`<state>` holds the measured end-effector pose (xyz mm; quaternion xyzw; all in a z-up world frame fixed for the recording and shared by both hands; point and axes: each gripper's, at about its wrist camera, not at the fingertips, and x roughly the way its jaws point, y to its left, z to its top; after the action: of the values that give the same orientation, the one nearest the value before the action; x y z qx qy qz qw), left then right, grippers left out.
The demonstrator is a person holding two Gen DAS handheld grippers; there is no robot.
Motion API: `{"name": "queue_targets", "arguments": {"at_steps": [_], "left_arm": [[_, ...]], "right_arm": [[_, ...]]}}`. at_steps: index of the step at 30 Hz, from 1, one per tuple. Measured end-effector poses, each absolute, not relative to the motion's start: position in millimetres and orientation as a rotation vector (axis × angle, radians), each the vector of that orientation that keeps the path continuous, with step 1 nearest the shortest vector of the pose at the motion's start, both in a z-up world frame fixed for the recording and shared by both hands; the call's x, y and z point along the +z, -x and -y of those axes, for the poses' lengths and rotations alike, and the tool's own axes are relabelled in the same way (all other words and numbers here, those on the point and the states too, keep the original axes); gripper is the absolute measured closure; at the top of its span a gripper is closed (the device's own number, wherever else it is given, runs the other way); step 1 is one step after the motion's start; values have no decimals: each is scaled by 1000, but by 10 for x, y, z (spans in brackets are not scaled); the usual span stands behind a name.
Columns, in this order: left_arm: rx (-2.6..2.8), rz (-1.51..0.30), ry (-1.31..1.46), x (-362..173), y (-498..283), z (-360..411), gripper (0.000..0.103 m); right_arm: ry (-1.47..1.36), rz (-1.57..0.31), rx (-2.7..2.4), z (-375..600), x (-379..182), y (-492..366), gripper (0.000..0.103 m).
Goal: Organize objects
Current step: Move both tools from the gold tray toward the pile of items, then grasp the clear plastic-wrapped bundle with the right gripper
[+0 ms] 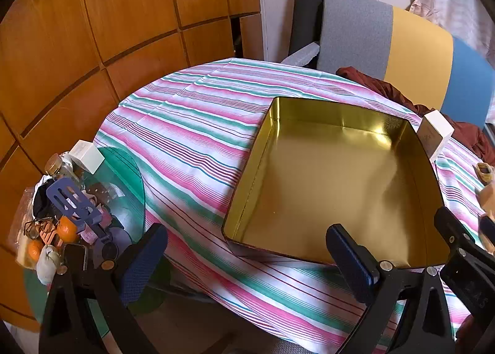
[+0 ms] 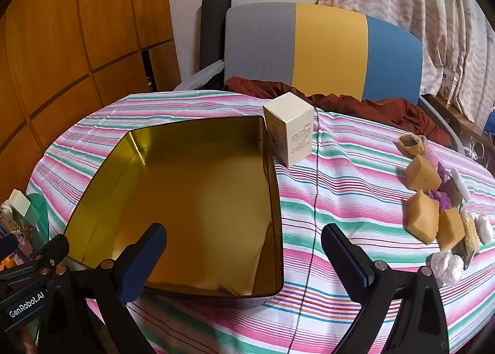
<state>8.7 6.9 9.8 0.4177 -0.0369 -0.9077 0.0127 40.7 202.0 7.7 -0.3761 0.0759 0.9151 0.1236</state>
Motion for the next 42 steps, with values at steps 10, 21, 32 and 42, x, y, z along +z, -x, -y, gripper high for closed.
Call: {"name": "queue_targets", "arguments": {"at_steps": [10,21,32,42], "left_arm": [[-2833,120,-1307,108,-105,-98,0],[-2903,122,-1339,76,-194,-305,0],[-3062,289,-1432,8,-496,-966,0],[-3227,427,-1610,-80,-854,-1604,0]], "right_arm": [[1091,-229,2676,-2035,103,-445,1],[988,-182,2695,-2208,164,-619,0],[983,-297,2534,-2946,-136,-1205,1],[852,-415,2293,-3927,-317,-1958,15]]}}
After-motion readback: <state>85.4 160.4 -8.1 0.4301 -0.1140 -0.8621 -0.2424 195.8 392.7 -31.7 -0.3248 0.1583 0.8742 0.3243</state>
